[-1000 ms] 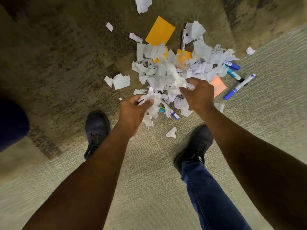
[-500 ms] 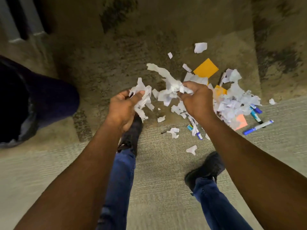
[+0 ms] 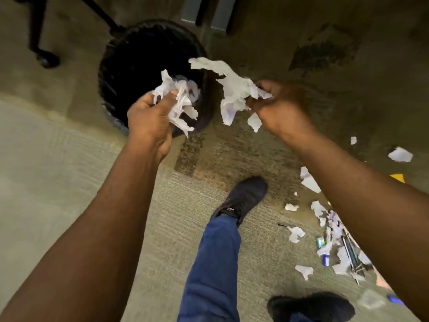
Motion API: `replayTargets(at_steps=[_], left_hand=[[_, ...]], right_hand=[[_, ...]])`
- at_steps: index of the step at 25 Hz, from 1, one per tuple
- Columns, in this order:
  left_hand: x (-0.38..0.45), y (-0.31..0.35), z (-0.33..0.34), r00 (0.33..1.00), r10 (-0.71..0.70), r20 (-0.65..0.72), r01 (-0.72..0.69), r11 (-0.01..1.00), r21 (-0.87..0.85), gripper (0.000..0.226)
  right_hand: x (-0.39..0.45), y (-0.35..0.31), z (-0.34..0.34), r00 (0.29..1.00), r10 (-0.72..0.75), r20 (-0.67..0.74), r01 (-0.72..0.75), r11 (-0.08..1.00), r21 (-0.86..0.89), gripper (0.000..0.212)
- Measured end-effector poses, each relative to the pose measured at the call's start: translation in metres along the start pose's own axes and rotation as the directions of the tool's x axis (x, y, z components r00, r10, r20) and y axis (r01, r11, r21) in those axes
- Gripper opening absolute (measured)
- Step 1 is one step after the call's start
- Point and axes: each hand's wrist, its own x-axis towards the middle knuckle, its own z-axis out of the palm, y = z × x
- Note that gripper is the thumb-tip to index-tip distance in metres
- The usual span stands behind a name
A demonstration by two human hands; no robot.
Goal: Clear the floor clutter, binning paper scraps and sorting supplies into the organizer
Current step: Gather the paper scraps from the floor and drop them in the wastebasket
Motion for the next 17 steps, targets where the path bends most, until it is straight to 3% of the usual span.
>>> replayTargets(at_steps=[5, 9, 11, 13, 15, 17], left_hand=[[0.055, 0.018, -0.045, 0.972, 0.048, -0.229, -0.037, 0.998, 0.049, 0.005], [0.101, 0.008, -0.061, 0.899, 0.263, -0.351, -0.098, 0.9, 0.425, 0.013], [0.11, 0.001, -0.062, 0.903, 0.334, -0.269, -0.103, 0.778, 0.62, 0.026], [0.112, -0.01, -0.062, 0.955, 0.267, -0.127, -0.078, 0.642, 0.763, 0.044], [0.108, -0.019, -0.061, 0.98, 0.197, 0.004, -0.119, 0.577, 0.808, 0.05], [0.099, -0.024, -0.058, 0.961, 0.268, 0.07, -0.207, 0.524, 0.826, 0.046]], right_hand=[[0.045, -0.066, 0.077, 0.983, -0.143, 0.117, 0.143, 0.99, 0.005, 0.022], [0.066, -0.089, 0.126, 0.954, -0.262, 0.147, 0.281, 0.951, -0.128, 0.02], [0.071, -0.085, 0.142, 0.94, -0.275, 0.201, 0.319, 0.917, -0.238, 0.023], [0.072, -0.076, 0.151, 0.919, -0.24, 0.313, 0.349, 0.864, -0.363, 0.046], [0.072, -0.069, 0.151, 0.883, -0.198, 0.425, 0.386, 0.822, -0.419, 0.061], [0.067, -0.065, 0.143, 0.866, -0.241, 0.438, 0.423, 0.819, -0.387, 0.06]])
